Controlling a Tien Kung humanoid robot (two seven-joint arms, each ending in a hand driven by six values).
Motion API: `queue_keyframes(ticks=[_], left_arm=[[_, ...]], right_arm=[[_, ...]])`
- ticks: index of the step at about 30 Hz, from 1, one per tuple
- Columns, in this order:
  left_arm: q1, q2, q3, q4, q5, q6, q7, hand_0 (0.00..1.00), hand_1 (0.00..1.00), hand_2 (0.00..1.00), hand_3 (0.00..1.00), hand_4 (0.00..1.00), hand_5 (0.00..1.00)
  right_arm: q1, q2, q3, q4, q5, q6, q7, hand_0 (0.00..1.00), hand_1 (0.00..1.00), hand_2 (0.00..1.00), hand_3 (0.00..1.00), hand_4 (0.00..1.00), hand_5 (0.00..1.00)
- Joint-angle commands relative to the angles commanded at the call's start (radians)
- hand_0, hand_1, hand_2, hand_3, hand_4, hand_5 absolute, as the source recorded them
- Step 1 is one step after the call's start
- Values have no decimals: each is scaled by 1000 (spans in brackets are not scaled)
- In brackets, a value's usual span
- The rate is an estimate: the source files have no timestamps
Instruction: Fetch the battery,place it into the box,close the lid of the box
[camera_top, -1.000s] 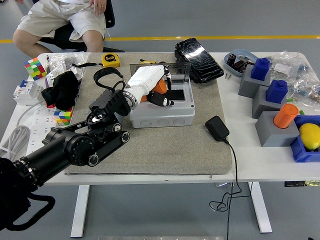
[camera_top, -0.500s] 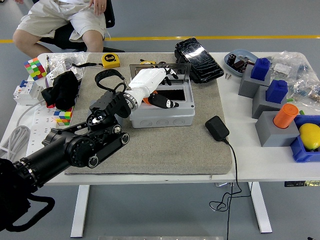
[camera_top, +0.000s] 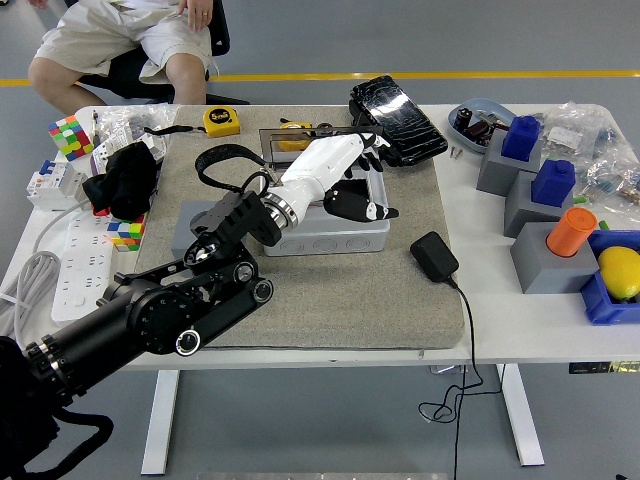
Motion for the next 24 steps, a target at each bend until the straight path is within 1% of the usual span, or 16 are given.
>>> queue_keyframes(ticks=[2, 3, 8, 9, 11, 12, 14, 15, 17, 19, 24], left_arm=[[23, 0, -19, -35, 10, -4, 4, 395, 545, 551, 668, 998, 329], [37, 0, -31, -53, 14, -7, 7, 484, 599, 583, 664, 998, 362], [105, 0, -93, -122, 24, -18, 15, 484, 599, 583, 664, 998, 362], [119, 11, -108, -136, 27, -19, 15, 566, 655, 606, 662, 998, 379], [148, 48, -137, -162, 26, -19, 14, 566, 655, 606, 662, 998, 379], [156, 60, -144, -168, 26, -18, 13, 566, 655, 606, 662, 998, 379], [179, 94, -166, -181, 29, -19, 15, 566, 655, 606, 662, 998, 379], [188, 108, -172, -184, 30, -20, 17, 587, 674, 637, 663, 998, 403], [204, 128, -180, -187, 32, -23, 19, 587, 674, 637, 663, 998, 403], [226, 156, -184, -191, 33, -24, 20, 587, 674, 637, 663, 998, 403], [262, 203, -178, -206, 30, -23, 21, 593, 681, 636, 662, 998, 414]], right_arm=[[0, 0, 3, 0, -2, 0, 0, 554, 592, 590, 553, 926, 488], [0, -1, 5, 0, -3, 0, 1, 554, 591, 589, 553, 926, 486], [-2, -3, 8, -1, -3, 1, 1, 554, 591, 589, 553, 926, 486], [-2, -3, 10, -1, -3, 1, 2, 555, 592, 589, 552, 926, 486], [-3, -3, 12, -2, -3, 2, 2, 555, 592, 589, 552, 926, 486], [-3, -4, 13, -2, -4, 2, 2, 555, 592, 589, 552, 926, 486], [-3, -4, 13, -2, -4, 2, 2, 555, 592, 589, 552, 926, 486], [-2, -4, 14, -2, -5, 2, 2, 555, 592, 589, 553, 926, 485], [-1, -4, 15, -1, -6, 2, 3, 555, 592, 589, 553, 926, 485], [0, -5, 17, -1, -7, 2, 4, 555, 592, 589, 553, 926, 485], [1, -7, 16, -1, -7, 2, 5, 555, 592, 588, 552, 925, 484]])
